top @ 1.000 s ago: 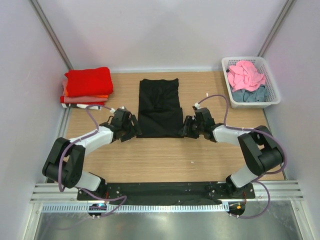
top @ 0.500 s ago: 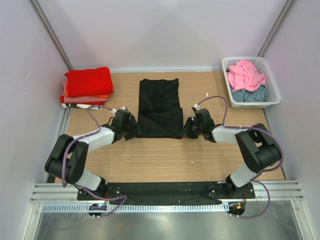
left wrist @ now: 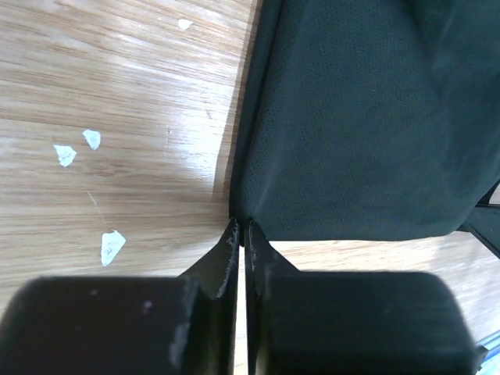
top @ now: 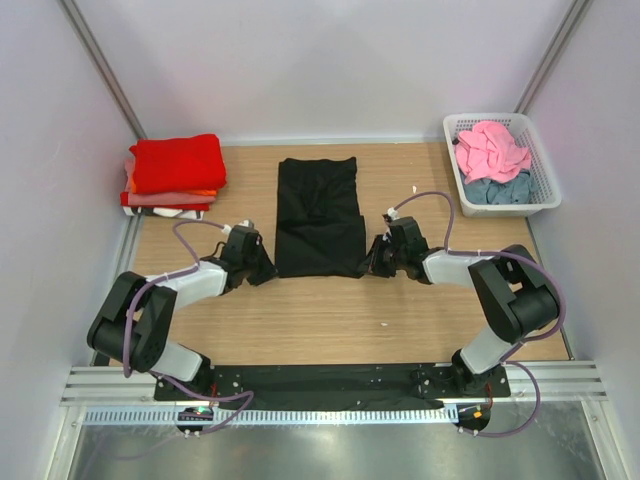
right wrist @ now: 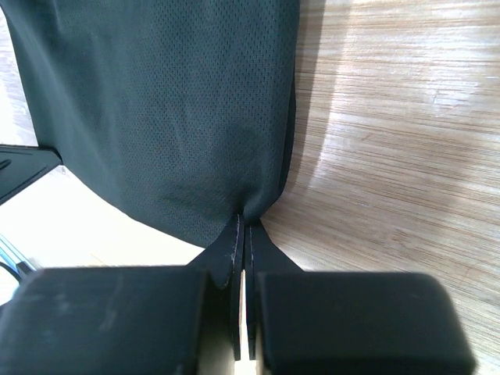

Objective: Fold and stack the t-shirts
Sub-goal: Fold the tshirt

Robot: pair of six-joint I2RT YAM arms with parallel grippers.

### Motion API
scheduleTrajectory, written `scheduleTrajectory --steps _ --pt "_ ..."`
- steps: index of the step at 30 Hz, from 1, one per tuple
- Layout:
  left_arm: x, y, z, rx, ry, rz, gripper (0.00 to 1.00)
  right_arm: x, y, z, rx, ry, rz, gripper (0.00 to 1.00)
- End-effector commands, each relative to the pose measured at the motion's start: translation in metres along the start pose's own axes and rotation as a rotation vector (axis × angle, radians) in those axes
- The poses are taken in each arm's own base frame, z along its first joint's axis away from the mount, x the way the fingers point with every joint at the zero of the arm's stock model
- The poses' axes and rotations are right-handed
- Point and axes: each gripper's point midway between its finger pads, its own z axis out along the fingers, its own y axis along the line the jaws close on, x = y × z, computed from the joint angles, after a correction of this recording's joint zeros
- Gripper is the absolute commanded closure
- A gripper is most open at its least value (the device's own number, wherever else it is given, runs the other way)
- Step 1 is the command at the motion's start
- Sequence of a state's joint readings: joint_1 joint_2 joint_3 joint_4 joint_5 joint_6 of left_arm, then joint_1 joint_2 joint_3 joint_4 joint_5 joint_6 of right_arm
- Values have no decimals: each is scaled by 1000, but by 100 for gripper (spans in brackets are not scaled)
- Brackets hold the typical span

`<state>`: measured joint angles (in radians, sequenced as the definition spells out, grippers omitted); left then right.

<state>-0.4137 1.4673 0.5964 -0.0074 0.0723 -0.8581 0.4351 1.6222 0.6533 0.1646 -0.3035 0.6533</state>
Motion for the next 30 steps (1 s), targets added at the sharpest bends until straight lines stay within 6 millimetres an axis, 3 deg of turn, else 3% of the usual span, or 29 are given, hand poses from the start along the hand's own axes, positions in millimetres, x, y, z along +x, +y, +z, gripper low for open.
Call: scheduleTrajectory --steps 1,7,9,13,15,19,22,25,27,30 --pt "9 9 3 -22 29 5 100 1 -3 -2 15 8 -11 99" --pt "11 1 -9 29 21 -3 100 9 -8 -16 38 8 -19 99" --pt "20 1 -16 31 39 -7 100 14 -8 -27 42 8 -16 99" --pt "43 0 -37 42 76 2 100 26 -7 -52 44 2 -2 99" --pt "45 -8 -51 73 54 12 100 38 -10 -63 56 17 13 99" --pt "65 -16 -77 90 71 35 100 42 7 -91 16 -11 14 99" --pt "68 -21 -96 114 64 33 100 48 14 -106 11 -19 7 99" --pt "65 -27 -111 136 57 27 100 51 18 -116 12 -14 6 99" --pt "56 -36 -121 153 30 32 100 43 24 -123 12 -40 -9 99" --pt "40 -34 -130 83 -7 70 100 25 30 -128 39 -75 -39 99"
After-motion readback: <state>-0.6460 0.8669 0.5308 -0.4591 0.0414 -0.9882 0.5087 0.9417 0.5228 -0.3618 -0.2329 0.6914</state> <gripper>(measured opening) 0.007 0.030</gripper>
